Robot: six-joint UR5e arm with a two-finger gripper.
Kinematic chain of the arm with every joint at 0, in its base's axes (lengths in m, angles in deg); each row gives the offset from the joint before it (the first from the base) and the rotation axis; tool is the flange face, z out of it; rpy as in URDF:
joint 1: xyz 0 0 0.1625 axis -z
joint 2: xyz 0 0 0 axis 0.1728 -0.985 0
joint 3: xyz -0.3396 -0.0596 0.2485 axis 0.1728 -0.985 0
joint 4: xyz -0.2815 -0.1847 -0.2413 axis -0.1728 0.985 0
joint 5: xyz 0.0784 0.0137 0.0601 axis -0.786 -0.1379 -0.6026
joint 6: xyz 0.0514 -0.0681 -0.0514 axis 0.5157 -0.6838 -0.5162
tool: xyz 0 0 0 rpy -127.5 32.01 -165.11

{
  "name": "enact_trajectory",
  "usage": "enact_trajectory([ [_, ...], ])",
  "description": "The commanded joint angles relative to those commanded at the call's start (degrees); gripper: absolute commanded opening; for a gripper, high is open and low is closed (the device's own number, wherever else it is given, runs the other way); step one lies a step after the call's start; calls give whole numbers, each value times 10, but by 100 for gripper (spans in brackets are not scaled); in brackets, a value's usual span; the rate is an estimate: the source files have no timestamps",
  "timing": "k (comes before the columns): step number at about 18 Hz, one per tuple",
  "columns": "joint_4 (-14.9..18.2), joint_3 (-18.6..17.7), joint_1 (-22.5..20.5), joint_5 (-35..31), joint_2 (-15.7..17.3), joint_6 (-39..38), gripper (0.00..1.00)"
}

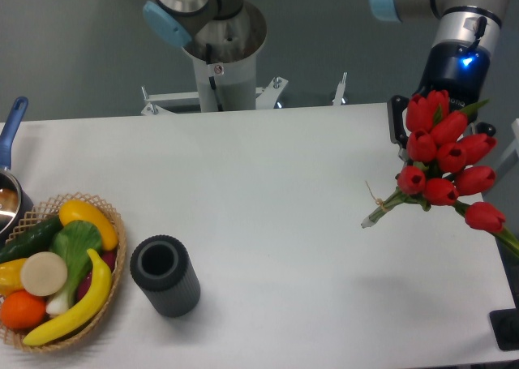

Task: Place the flowers on the table
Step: 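Hold the red tulip bunch in the gripper and lift it slightly, then swing the held tulips down and lower them onto the table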

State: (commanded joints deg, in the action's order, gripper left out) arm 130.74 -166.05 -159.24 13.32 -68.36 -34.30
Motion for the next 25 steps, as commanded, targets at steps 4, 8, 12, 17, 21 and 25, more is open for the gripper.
enact_trajectory([
  [4,0,0,2,-2,4,0,42],
  [8,1,-11,2,-34,21,-2,42],
  [12,2,-18,5,-112,37,-4,42],
  [17,3,-21,36,-259,46,-4,42],
  [21,4,-27,82,-403,47,-3,42],
  [25,4,-41,132,-532,30,-1,42],
])
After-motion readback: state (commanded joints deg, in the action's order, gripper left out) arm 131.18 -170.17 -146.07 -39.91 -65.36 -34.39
